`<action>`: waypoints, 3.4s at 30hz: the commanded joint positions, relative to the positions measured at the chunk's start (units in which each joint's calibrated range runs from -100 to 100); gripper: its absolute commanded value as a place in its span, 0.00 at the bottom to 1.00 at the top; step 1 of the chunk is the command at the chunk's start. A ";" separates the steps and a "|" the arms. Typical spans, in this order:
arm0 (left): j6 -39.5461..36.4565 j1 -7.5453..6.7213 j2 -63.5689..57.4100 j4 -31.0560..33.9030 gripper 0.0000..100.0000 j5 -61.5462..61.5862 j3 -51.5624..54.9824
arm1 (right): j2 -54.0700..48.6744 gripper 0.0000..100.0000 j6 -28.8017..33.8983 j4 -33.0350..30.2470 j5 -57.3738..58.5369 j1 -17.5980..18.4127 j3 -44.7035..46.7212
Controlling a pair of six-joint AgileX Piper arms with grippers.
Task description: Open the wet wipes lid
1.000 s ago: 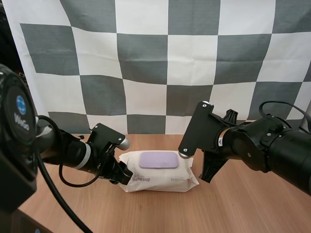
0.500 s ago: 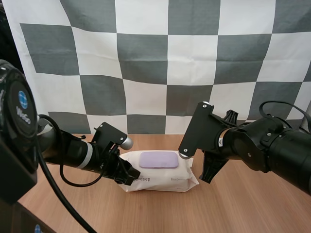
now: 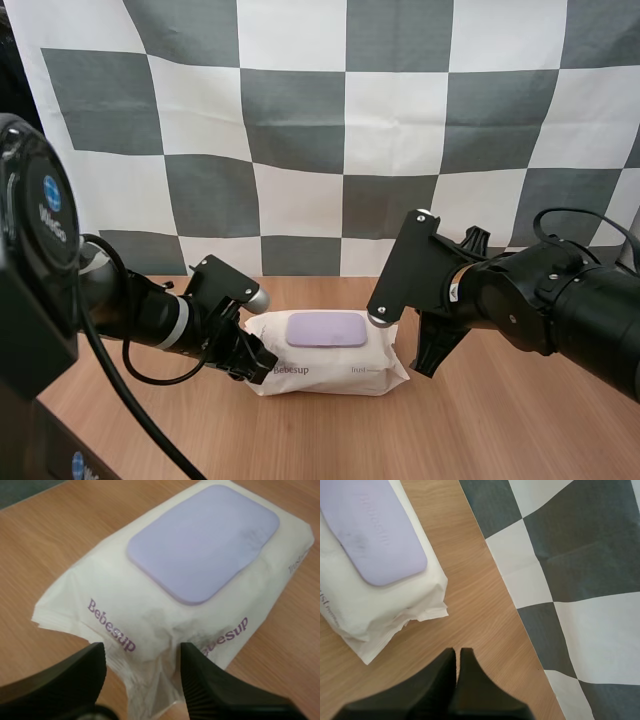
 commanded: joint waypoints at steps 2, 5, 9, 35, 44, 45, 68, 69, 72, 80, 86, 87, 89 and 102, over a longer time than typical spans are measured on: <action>0.15 -0.01 2.31 0.01 0.75 1.57 0.09 | -0.01 0.08 -0.01 -0.01 0.08 0.03 -0.08; 0.23 -0.01 2.80 -0.10 0.75 0.68 0.09 | -0.01 0.08 -0.01 -0.01 0.08 0.03 -0.08; 0.99 -0.01 2.80 -0.70 0.68 0.70 0.09 | -0.01 0.08 -0.01 -0.01 0.08 0.03 -0.08; 1.68 -0.01 2.80 2.06 0.00 17.38 0.09 | 7.32 0.60 -9.19 4.31 0.64 9.41 1.25; 1.68 -0.01 2.80 2.55 0.00 17.38 0.09 | 14.85 0.60 -9.19 4.31 -9.01 9.94 1.25; 1.68 -0.01 2.80 2.55 0.00 17.38 0.09 | 15.55 0.60 -9.19 4.31 -9.48 10.28 1.25; 1.68 -0.01 2.80 2.55 0.00 17.38 0.09 | 17.93 0.53 -9.19 4.31 -18.38 11.20 1.25; 1.68 -0.01 2.80 2.55 0.00 17.38 0.09 | 17.93 0.53 -9.19 4.31 -17.98 11.20 1.25; 1.68 -0.01 2.80 2.55 0.00 17.38 0.09 | 17.93 0.53 -9.19 4.31 -13.97 11.20 1.25; 1.68 -0.01 2.80 2.44 0.00 17.38 0.09 | 17.93 0.53 -9.19 4.43 -16.50 11.20 1.25; 1.68 -0.01 2.80 2.44 0.00 17.38 0.09 | 18.56 0.53 -9.19 4.70 -16.87 11.20 1.25; 1.68 -0.01 2.80 2.44 0.00 17.38 0.09 | 19.49 0.53 -9.19 4.70 -16.70 11.20 1.25; 1.68 -0.01 2.80 2.44 0.00 17.38 0.09 | 21.65 0.53 -9.19 4.70 -16.72 11.20 1.25; 1.68 -0.01 2.80 2.44 0.00 17.22 0.09 | 23.94 0.38 -9.19 3.30 -21.61 11.20 1.25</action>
